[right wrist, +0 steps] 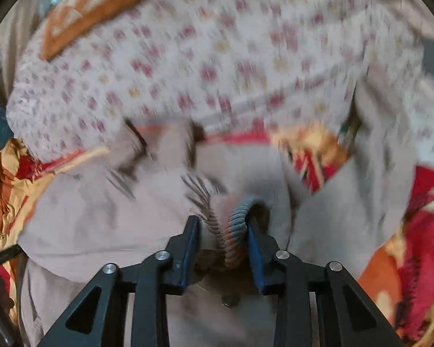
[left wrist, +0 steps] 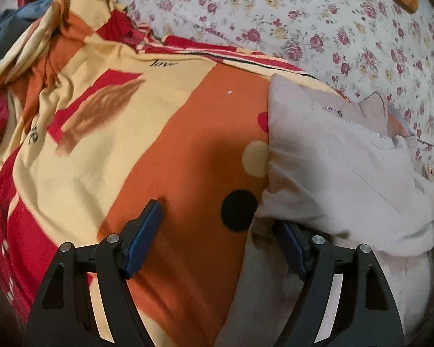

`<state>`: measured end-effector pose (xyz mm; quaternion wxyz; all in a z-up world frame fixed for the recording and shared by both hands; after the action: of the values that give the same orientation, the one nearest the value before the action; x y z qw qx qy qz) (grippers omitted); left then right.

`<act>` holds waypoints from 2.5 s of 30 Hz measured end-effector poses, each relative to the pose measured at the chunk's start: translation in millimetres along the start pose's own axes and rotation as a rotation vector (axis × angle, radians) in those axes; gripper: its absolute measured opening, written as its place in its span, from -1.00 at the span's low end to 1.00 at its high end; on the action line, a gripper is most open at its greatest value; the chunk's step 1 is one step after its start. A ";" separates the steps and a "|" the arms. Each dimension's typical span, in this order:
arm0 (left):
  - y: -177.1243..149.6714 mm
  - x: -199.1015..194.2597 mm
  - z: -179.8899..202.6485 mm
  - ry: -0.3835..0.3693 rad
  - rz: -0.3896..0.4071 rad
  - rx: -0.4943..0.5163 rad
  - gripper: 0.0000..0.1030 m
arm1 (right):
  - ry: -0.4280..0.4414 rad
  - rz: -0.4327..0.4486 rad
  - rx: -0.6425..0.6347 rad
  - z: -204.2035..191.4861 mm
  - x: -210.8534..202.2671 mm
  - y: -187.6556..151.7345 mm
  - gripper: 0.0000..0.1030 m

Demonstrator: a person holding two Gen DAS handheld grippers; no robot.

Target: Fold large clothes

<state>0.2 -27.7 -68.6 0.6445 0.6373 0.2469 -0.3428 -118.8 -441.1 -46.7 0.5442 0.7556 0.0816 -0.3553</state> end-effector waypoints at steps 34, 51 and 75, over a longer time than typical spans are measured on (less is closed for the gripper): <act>2.6 13.2 70.2 0.040 0.105 0.146 0.55 | 0.029 0.032 -0.105 -8.4 -25.6 2.6 0.11; 15.1 -22.8 91.9 -0.093 0.187 0.107 0.55 | 0.053 -0.065 0.021 -6.6 -41.1 -27.0 0.22; -0.6 -15.6 109.3 -0.122 0.164 0.179 0.55 | -0.266 0.129 0.182 167.4 -25.8 75.8 0.54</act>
<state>-23.3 -134.0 -50.0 0.6247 0.6883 0.1227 -0.3478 -174.1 -611.6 1.4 0.5012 0.7518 -0.0722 -0.4223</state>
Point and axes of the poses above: each gripper's, at about its wrist camera, not at the fingertips, and x roughly the way its jaws point, z to its right, y to its top, the point moved 10 cm from there along x, roughly the way its jaws point, and after that the axes turned 14 degrees about z, right-handed, at the moved point
